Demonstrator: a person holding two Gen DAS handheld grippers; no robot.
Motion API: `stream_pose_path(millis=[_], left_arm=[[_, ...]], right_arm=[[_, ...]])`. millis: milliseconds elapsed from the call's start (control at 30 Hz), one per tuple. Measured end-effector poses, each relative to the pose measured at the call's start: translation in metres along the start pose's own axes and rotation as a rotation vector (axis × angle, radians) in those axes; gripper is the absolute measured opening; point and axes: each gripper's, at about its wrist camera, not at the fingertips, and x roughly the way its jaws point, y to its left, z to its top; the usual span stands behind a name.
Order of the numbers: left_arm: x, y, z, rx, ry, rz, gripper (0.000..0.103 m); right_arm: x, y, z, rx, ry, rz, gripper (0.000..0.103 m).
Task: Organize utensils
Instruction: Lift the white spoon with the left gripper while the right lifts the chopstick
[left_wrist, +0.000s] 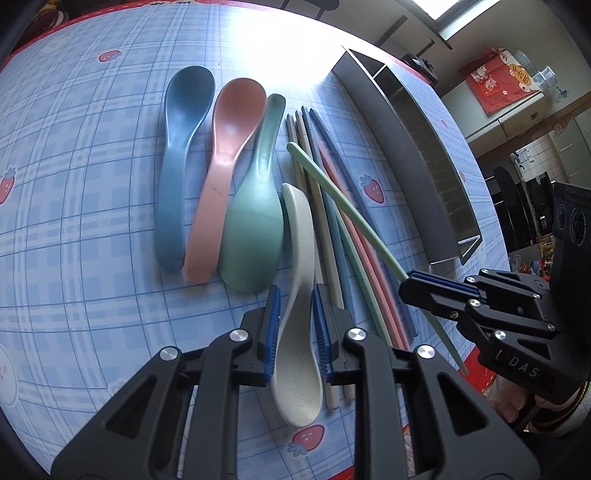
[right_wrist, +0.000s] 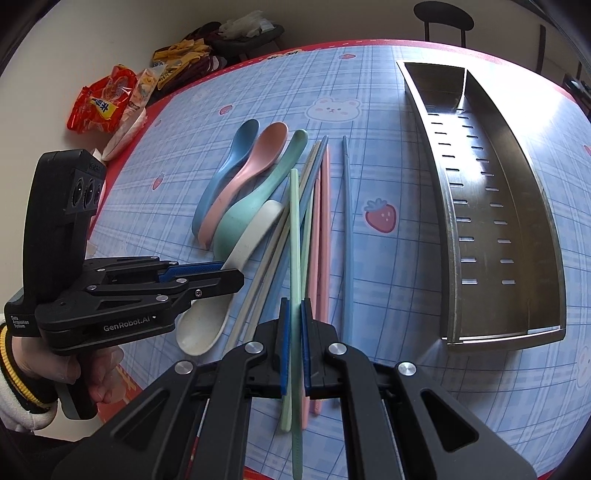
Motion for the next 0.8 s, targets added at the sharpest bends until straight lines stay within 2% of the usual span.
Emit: stream_pose_path(millis=[167,367,800], left_arm=[[0.004,-0.008,0.001,0.016,-0.002,0.012,0.02],[0.005,-0.025,-0.001,0.065,-0.007,0.044,0.011],[-0.01,-0.028,-0.012,0.06,-0.05,0.066,0.01]], right_arm=[[0.006,-0.002,-0.002,0.013,0.024,-0.003,0.006],[0.014,-0.008,-0.005,0.048,0.055,-0.016,0.006],[0.02,-0.029,-0.007,0.109,0.075,-0.008,0.006]])
